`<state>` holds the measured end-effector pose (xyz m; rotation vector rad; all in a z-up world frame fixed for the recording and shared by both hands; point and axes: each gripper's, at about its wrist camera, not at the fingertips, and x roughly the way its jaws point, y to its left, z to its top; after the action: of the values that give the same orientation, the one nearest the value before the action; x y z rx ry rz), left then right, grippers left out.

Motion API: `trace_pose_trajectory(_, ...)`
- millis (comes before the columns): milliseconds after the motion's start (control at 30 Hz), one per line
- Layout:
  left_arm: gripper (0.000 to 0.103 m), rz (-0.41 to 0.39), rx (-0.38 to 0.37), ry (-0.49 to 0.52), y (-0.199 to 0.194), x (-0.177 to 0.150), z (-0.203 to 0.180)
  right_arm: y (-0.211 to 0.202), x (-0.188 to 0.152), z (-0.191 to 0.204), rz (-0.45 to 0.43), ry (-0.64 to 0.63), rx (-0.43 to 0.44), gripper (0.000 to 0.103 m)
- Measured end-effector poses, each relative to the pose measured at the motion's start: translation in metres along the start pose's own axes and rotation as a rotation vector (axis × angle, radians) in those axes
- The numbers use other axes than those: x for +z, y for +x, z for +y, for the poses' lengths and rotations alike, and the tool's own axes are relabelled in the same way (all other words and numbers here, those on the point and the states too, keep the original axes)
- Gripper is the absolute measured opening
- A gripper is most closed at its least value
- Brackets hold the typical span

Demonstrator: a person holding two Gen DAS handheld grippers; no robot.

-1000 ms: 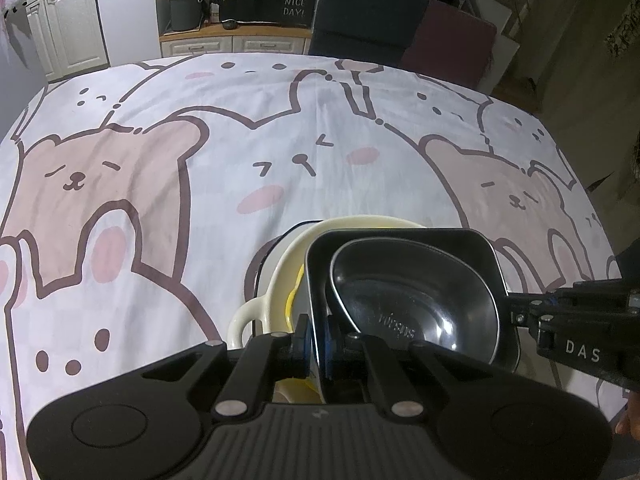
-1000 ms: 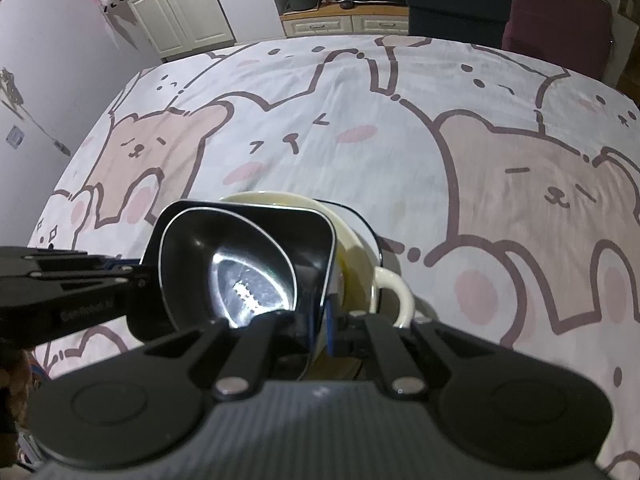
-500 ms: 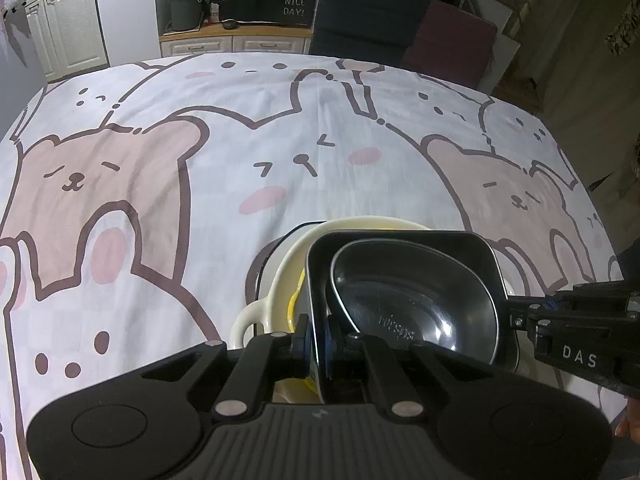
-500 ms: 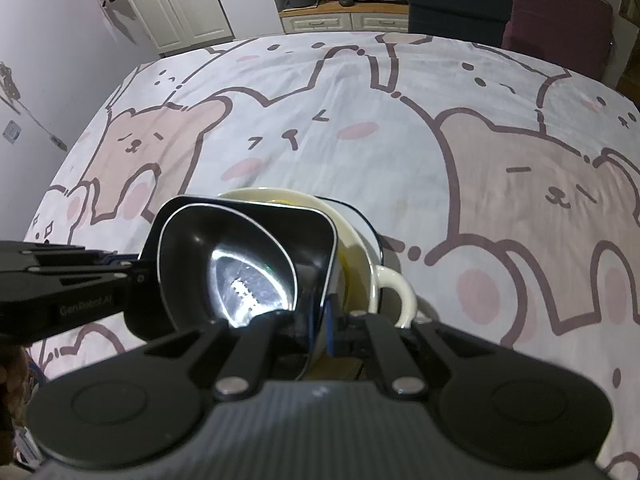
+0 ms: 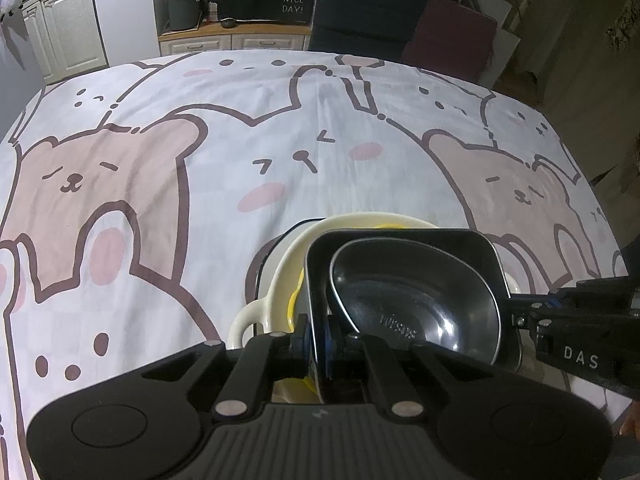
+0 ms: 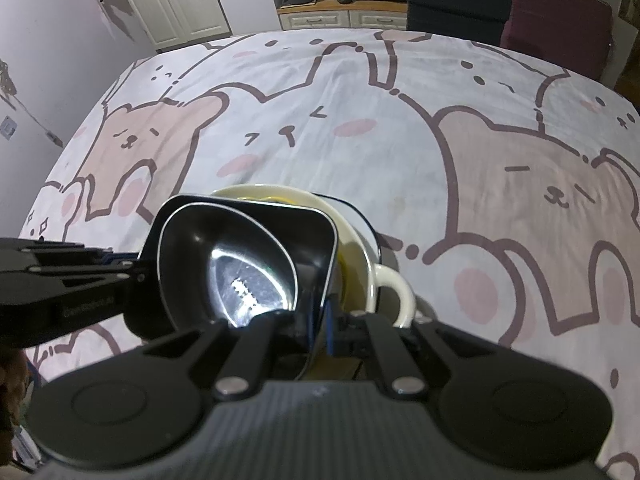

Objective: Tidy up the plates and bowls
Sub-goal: 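Lower the steel dishes onto the cream bowl stack with both tools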

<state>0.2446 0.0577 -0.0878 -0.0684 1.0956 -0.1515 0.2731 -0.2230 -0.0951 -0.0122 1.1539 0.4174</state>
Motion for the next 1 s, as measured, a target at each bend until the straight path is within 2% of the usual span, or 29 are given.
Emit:
trace_pose_trajectory(267, 0.007, 0.000, -0.003, 0.000, -0.0003, 0.0001, -0.0002, 0.0011, -0.0005, -0.0006, 0.004, -0.006, -0.002, 0.008)
trace_pose_trajectory(367, 0.011, 0.000, -0.003, 0.002, -0.0008, 0.0005, 0.0000, 0.0012, -0.0005, -0.0008, 0.005, -0.006, 0.000, 0.009)
trace_pose_trajectory(533, 0.012, -0.001, -0.003, 0.002, -0.0018, 0.0001, 0.0003, -0.0004, -0.0004, -0.0005, -0.002, 0.001, 0.014, 0.012)
trace_pose_trajectory(1000, 0.013, 0.002, -0.008, 0.011, -0.0029, -0.0013, 0.0003, -0.0004, 0.0000, -0.0021, -0.001, 0.006, 0.011, 0.012)
